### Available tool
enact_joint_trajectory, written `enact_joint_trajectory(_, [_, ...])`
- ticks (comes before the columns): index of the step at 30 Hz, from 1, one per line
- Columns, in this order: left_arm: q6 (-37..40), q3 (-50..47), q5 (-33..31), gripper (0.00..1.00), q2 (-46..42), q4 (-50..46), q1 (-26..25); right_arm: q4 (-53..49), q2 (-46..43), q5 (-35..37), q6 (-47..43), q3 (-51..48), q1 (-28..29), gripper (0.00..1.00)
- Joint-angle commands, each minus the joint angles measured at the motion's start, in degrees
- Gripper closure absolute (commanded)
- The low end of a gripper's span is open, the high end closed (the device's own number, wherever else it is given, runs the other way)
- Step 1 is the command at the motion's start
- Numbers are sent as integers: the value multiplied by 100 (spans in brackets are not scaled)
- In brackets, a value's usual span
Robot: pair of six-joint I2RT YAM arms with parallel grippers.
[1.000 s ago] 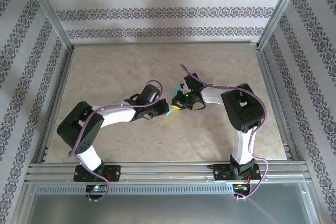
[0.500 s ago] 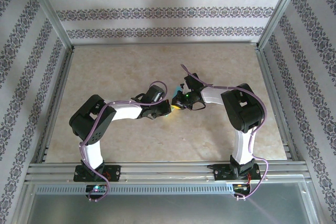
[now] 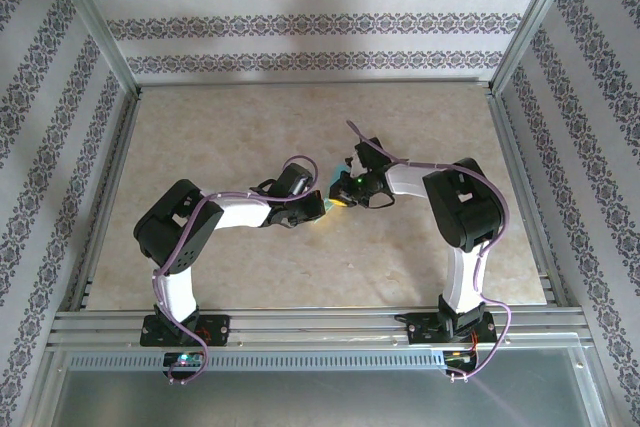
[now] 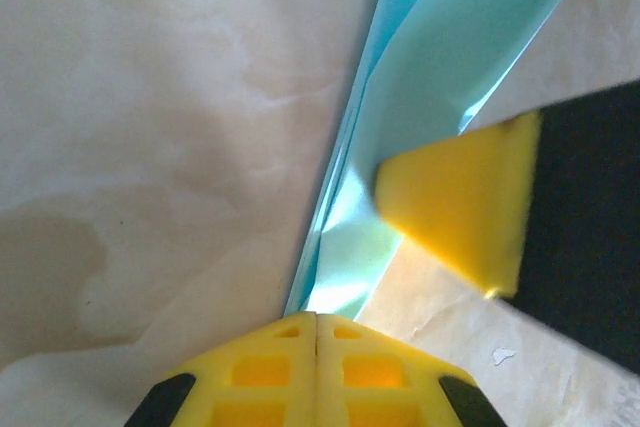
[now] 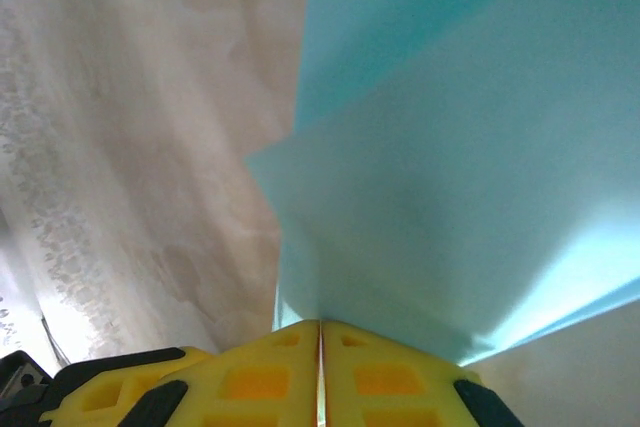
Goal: Fold a paper plane with a square sheet of paper (pick it up from the middle)
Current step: Fold the wing for the fifth time at the center of the table.
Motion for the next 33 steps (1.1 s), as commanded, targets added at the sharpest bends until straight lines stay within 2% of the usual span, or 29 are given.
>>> enact_joint_trajectory(1, [-103, -224, -256, 100, 62, -386, 58, -61, -76, 56, -442, 214, -220, 89])
enact_joint_trajectory(13, [-88, -122, -239, 100, 66, -649, 58, -358, 288, 53, -877, 589, -390, 89])
enact_joint_trajectory(22, [-77, -107, -280, 100, 10, -788, 58, -480, 449, 475, -845, 581, -561, 89])
enact_joint_trajectory(33, [-74, -211, -248, 100, -74, -988, 58, -551, 623, 839, -718, 736, -1042, 89])
